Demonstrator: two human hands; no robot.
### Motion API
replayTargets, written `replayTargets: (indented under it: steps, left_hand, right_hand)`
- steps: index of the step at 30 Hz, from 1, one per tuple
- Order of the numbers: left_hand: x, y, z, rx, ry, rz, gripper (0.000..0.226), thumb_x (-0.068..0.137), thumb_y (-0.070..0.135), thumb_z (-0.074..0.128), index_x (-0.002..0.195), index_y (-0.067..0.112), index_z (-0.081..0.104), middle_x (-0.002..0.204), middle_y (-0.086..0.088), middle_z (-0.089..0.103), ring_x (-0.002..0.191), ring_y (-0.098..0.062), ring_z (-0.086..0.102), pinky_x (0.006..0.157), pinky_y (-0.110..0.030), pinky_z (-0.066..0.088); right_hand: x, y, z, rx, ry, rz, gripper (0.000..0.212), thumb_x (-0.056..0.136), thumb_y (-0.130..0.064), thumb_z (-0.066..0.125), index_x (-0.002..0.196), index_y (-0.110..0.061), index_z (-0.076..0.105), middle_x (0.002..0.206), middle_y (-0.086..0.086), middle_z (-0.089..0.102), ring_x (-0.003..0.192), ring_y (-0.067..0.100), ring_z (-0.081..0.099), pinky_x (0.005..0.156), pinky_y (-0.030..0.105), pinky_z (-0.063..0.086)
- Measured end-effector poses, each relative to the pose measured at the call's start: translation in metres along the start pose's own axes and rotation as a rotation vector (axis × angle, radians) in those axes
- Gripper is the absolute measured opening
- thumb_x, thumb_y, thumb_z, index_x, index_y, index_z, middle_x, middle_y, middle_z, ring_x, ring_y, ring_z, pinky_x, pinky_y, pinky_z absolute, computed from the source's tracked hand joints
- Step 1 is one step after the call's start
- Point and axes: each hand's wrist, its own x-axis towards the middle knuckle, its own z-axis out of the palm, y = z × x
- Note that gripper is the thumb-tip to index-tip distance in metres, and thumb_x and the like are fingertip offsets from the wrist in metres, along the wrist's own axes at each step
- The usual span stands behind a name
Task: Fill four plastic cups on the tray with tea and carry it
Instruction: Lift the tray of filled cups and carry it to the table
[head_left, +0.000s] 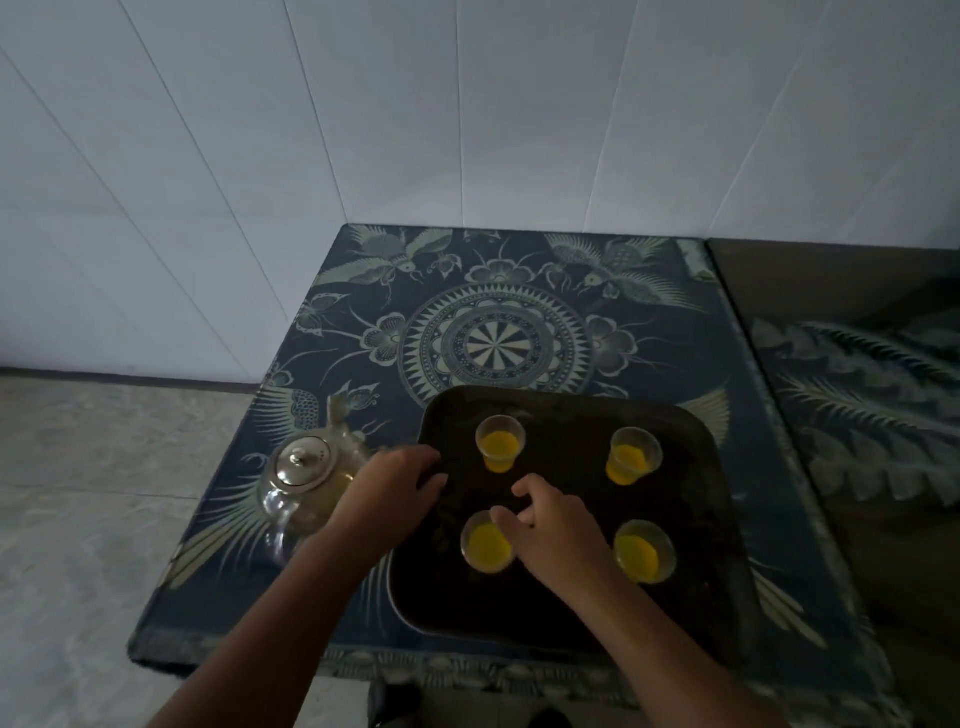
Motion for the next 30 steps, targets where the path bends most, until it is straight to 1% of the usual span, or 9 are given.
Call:
replayTargets:
  steps: [2,5,8,11,15,18,22,25,30]
  left_hand:
    - [-0.01,0.02,0.007,-0.011,0.001,0.006,0.026,0.101,0.028,0.062,0.125,0.021,0.069,0.114,0.001,0.074,0.097,-0.01,0.066,0.082,-0.024,0.048]
    - [-0.019,0.041,0.015,-0.024,0.0,-0.001,0.031,0.1,0.032,0.062,0.129,0.023,0.066,0.117,0.002,0.074,0.101,-0.012,0.068,0.087,-0.031,0.055]
    - [-0.023,0.052,0.023,-0.021,0.011,-0.014,0.026,0.1,0.034,0.062,0.122,0.021,0.068,0.11,0.002,0.073,0.096,-0.012,0.068,0.085,-0.034,0.056]
    - [-0.024,0.057,0.026,-0.006,0.025,-0.033,0.028,0.1,0.036,0.063,0.121,0.019,0.069,0.109,0.0,0.074,0.096,-0.014,0.069,0.085,-0.037,0.057]
    - [-0.016,0.051,0.027,-0.017,0.04,-0.074,0.042,0.098,0.043,0.064,0.133,0.02,0.064,0.116,-0.001,0.074,0.103,-0.016,0.07,0.089,-0.038,0.058]
    - [-0.005,0.041,0.028,-0.021,0.02,-0.099,0.048,0.098,0.044,0.064,0.139,0.019,0.06,0.124,-0.004,0.073,0.109,-0.018,0.069,0.092,-0.039,0.057]
    - [0.014,0.025,0.035,-0.041,0.019,-0.139,0.058,0.097,0.046,0.065,0.147,0.017,0.053,0.138,-0.007,0.067,0.123,-0.022,0.065,0.101,-0.04,0.055]
    - [0.027,0.009,0.041,-0.051,0.005,-0.189,0.065,0.095,0.049,0.066,0.149,0.017,0.05,0.143,-0.007,0.063,0.128,-0.024,0.062,0.103,-0.041,0.053]
    - [0.043,-0.018,0.056,-0.072,-0.065,-0.265,0.076,0.093,0.051,0.068,0.154,0.015,0.042,0.151,-0.012,0.053,0.135,-0.029,0.055,0.107,-0.043,0.049]
  right_hand:
    - [-0.008,0.016,-0.018,-0.062,0.035,-0.022,0.057,0.096,-0.059,0.053,0.14,-0.024,0.049,0.11,-0.005,0.073,0.099,0.013,0.069,0.077,0.032,0.056]
    - [-0.015,0.036,-0.041,-0.115,0.079,-0.02,0.056,0.096,-0.059,0.053,0.139,-0.024,0.049,0.115,-0.006,0.072,0.099,0.011,0.069,0.066,0.024,0.05]
    - [-0.018,0.056,-0.062,-0.096,0.128,-0.007,0.058,0.094,-0.061,0.054,0.139,-0.024,0.051,0.113,-0.004,0.071,0.099,0.013,0.068,0.076,0.029,0.055]
    - [-0.019,0.075,-0.08,-0.106,0.163,0.029,0.059,0.094,-0.061,0.054,0.139,-0.023,0.051,0.115,-0.003,0.069,0.099,0.015,0.068,0.077,0.03,0.053]
    - [-0.014,0.097,-0.096,-0.115,0.213,0.059,0.056,0.093,-0.06,0.056,0.135,-0.023,0.052,0.12,0.001,0.068,0.105,0.019,0.066,0.078,0.034,0.052]
    - [-0.005,0.112,-0.103,-0.101,0.232,0.106,0.061,0.094,-0.059,0.056,0.139,-0.02,0.049,0.126,0.005,0.067,0.11,0.022,0.065,0.078,0.034,0.05]
    - [0.012,0.13,-0.11,-0.085,0.266,0.182,0.065,0.094,-0.058,0.056,0.144,-0.018,0.046,0.131,0.006,0.065,0.114,0.023,0.064,0.084,0.038,0.053]
    - [0.026,0.144,-0.11,-0.068,0.282,0.24,0.066,0.094,-0.056,0.058,0.145,-0.018,0.044,0.135,0.007,0.062,0.119,0.025,0.062,0.085,0.038,0.05]
    - [0.042,0.174,-0.106,-0.139,0.329,0.316,0.078,0.089,-0.061,0.06,0.147,-0.014,0.041,0.142,0.013,0.054,0.132,0.032,0.05,0.098,0.048,0.05]
